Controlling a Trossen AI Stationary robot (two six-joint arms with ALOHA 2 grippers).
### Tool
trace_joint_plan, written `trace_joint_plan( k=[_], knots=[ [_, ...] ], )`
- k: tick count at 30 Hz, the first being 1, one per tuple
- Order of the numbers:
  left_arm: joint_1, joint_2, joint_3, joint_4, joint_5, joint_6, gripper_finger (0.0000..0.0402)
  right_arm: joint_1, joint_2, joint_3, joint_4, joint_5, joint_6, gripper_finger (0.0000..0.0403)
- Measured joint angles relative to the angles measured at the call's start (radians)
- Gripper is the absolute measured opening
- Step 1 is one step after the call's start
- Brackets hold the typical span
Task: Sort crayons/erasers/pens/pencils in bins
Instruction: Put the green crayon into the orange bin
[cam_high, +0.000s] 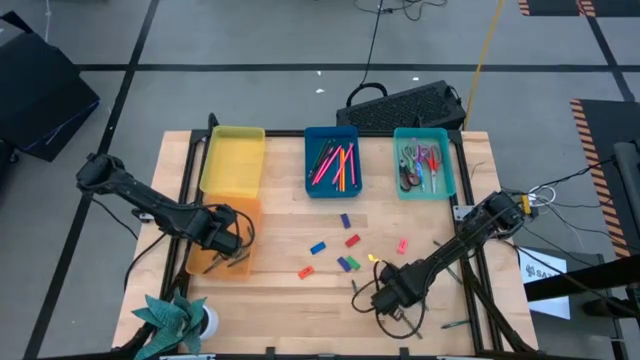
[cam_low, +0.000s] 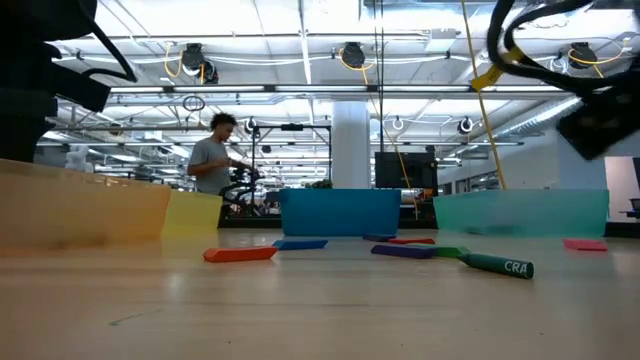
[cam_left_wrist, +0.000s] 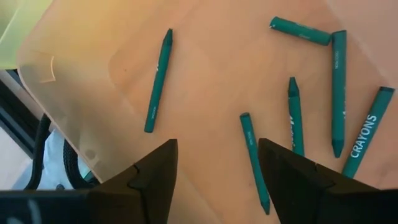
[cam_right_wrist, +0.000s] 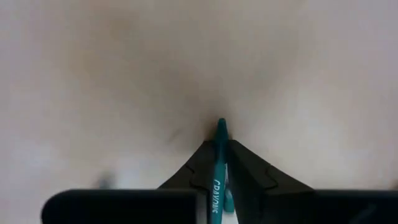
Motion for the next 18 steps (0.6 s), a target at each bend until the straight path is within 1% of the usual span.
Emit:
trace_joint_plan(
  k=[3, 6, 8, 10, 13, 16, 18],
  knots=[
    [0.000, 0.000, 0.000, 0.027, -0.006, 0.011, 0.0225, -0.023, -0.058, -0.004, -0.026, 0.069, 0.000, 0.0027],
    [0.000, 0.000, 0.000, 0.086, -0.013, 0.046, 0.0225, -0.054, -0.142, -0.002, -0.009, 0.117, 0.001, 0.0027],
    [0.000, 0.000, 0.000, 0.140, -0.014, 0.069, 0.0225, -0.082, -0.200, -0.002, 0.018, 0.176, -0.001, 0.0027],
    [0.000, 0.000, 0.000, 0.205, -0.016, 0.094, 0.0225, -0.116, -0.261, 0.000, 0.073, 0.250, -0.022, 0.0027],
    [-0.001, 0.000, 0.008, 0.311, -0.047, 0.140, 0.0225, -0.162, -0.336, 0.000, 0.168, 0.324, -0.078, 0.0027],
    [-0.004, 0.000, 0.049, 0.451, -0.085, 0.248, 0.0225, -0.203, -0.398, 0.000, 0.302, 0.379, -0.164, 0.0027],
    [-0.004, 0.000, 0.083, 0.542, -0.095, 0.345, 0.0225, -0.229, -0.426, 0.001, 0.396, 0.411, -0.232, 0.0027]
  ],
)
